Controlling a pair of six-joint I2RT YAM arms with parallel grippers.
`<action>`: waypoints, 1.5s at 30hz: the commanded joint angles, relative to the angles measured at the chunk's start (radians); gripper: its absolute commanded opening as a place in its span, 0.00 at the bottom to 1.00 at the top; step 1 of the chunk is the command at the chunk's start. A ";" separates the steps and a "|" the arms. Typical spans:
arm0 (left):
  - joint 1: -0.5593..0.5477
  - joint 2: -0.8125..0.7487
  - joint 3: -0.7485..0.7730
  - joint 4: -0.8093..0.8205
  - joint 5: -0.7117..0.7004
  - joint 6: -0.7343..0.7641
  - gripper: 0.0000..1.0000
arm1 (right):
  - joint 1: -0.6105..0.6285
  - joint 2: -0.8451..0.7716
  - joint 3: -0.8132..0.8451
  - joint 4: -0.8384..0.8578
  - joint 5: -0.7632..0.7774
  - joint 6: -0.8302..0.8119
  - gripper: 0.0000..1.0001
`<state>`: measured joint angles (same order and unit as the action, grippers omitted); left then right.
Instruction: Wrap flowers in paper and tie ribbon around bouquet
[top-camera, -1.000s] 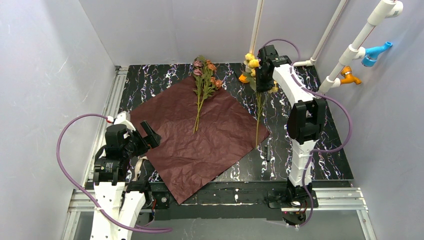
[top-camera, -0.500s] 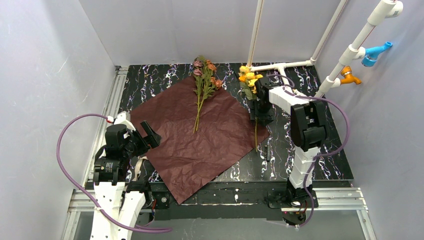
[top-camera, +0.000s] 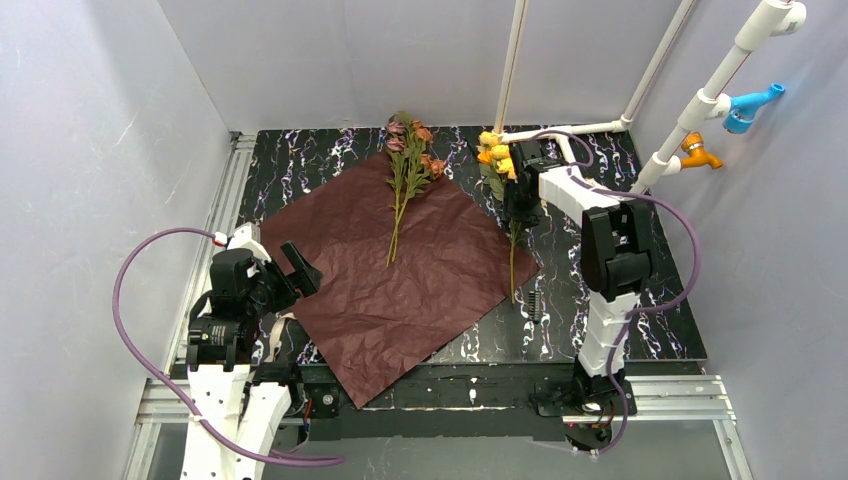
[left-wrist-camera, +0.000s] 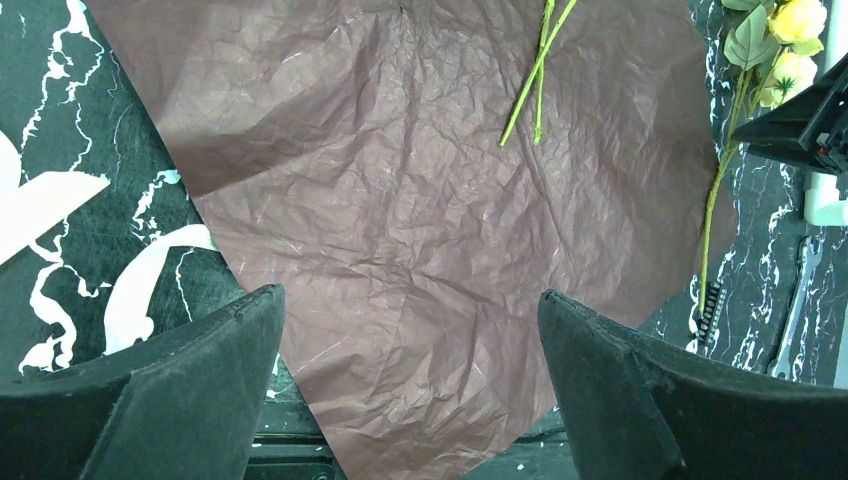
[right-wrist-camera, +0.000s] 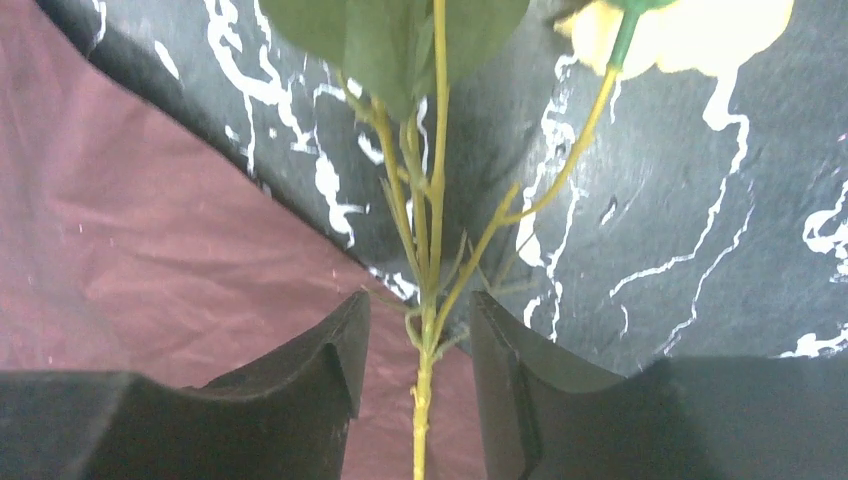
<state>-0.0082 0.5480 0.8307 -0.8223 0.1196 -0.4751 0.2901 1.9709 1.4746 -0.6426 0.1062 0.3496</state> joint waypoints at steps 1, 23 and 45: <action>0.007 -0.010 -0.007 -0.003 0.004 0.007 0.97 | -0.002 0.049 0.058 0.027 0.070 0.037 0.48; 0.007 -0.011 -0.009 0.005 0.002 0.015 0.96 | 0.033 0.128 0.389 -0.122 0.140 -0.035 0.01; 0.007 -0.021 -0.010 0.009 -0.013 0.020 0.95 | 0.452 0.383 0.946 -0.078 0.118 0.163 0.01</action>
<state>-0.0082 0.5327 0.8265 -0.8150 0.1177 -0.4683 0.7326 2.3013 2.3836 -0.7658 0.2058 0.4446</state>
